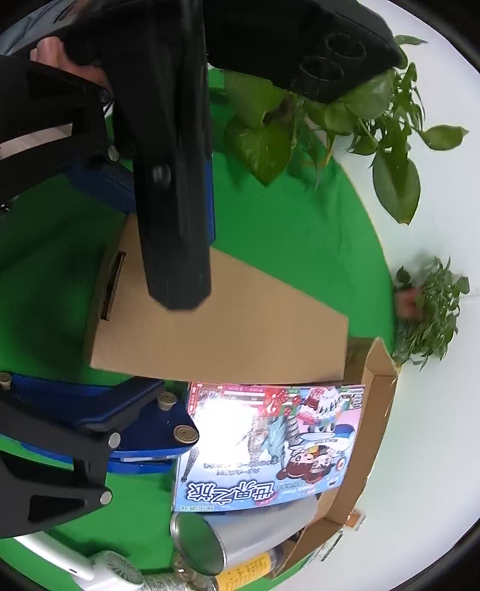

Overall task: Organize rigid objects
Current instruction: 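Grasp the long narrow cardboard box with the right gripper and lift it, then grasp the narrow cardboard box with the left gripper beside the right gripper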

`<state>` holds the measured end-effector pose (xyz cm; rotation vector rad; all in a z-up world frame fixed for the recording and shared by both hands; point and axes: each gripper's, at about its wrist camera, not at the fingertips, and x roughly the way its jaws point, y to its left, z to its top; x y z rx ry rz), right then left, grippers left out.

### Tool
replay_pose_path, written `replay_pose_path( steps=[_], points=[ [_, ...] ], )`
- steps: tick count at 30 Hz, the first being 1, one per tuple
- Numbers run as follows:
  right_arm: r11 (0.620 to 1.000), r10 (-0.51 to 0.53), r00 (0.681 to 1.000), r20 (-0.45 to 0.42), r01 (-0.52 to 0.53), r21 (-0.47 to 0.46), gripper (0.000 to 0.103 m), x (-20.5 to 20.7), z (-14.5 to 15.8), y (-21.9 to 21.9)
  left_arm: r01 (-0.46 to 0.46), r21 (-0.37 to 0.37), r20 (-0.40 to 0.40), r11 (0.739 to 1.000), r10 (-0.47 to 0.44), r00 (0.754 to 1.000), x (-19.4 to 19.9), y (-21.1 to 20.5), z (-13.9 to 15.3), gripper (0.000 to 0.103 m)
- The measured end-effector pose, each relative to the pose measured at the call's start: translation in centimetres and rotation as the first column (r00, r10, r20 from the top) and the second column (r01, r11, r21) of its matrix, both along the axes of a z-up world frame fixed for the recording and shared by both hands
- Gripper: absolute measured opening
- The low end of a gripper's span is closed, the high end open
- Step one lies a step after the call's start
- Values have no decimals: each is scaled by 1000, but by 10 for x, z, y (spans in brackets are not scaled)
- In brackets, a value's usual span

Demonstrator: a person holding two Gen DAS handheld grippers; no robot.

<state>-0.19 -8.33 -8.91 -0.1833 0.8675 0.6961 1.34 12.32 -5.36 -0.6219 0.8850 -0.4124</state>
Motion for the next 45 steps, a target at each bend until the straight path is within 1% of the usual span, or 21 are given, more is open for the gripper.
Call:
replay_pose_path(
  steps=[2,3,7,9,11,14,17,19,21,23,24,25,27,30,32,34,36,40,42,44,45],
  points=[
    [998,-9,999,-46,12,64,83,4,-1,-7,-51,24,-14,998,51,999,-4,9,-1,82],
    [992,-4,995,-97,17,129,83,7,-2,-11,-75,20,-19,997,76,997,-5,15,-4,82],
    [945,102,953,-286,-3,327,83,22,-12,-20,-111,-80,-95,991,103,990,-7,38,-21,83],
    [910,192,905,-381,-19,413,83,26,-21,-18,-126,-102,-111,987,114,987,-11,44,-25,77],
    [900,236,884,-402,-43,435,84,22,-26,-15,-134,-84,-92,987,126,988,-16,46,-19,67],
    [930,193,925,-326,-67,361,91,18,-17,-15,-128,-64,-59,990,124,991,-23,41,-7,67],
    [963,118,977,-178,-70,259,97,10,5,-27,-150,-8,1,989,150,989,-30,35,8,67],
    [967,111,987,-115,-81,241,97,7,19,-36,-133,23,38,991,132,991,-27,28,14,67],
    [970,128,988,-82,-108,220,97,4,28,-36,-61,15,40,998,60,997,-18,14,13,67],
    [972,144,986,-86,-125,199,90,1,29,-36,8,-14,39,1000,-7,999,-10,1,8,64],
    [973,149,984,-96,-129,193,84,2,27,-34,17,-13,38,1000,-17,999,-7,-4,7,55],
    [974,143,985,-101,-122,189,79,1,26,-37,34,-20,42,999,-33,999,-5,-9,9,52],
    [974,122,988,-96,-101,203,79,1,26,-34,45,-9,63,999,-44,997,-8,-12,14,51],
    [952,176,973,-149,-130,277,81,-2,19,-37,41,43,122,998,-46,991,-13,-17,33,51],
    [927,212,956,-202,-132,350,88,2,14,-37,52,109,135,993,-66,989,-12,-21,42,51],
    [922,219,943,-249,-117,368,87,7,7,-35,66,150,112,986,-84,990,-8,-23,40,53],
    [956,141,959,-246,-67,286,88,8,1,-38,68,144,75,987,-79,994,-11,-20,33,54],
    [977,62,979,-194,-20,213,87,2,6,-52,-47,183,80,982,33,996,-35,-2,26,62],
    [983,30,985,-169,2,186,84,-1,8,-56,-85,199,75,976,71,995,-42,4,23,62],
    [988,17,989,-144,5,151,68,-3,11,-52,-94,229,43,969,87,995,-46,7,15,62],
    [992,13,992,-125,3,124,63,-5,11,-47,-92,236,25,967,89,996,-46,7,11,62]
  ],
)
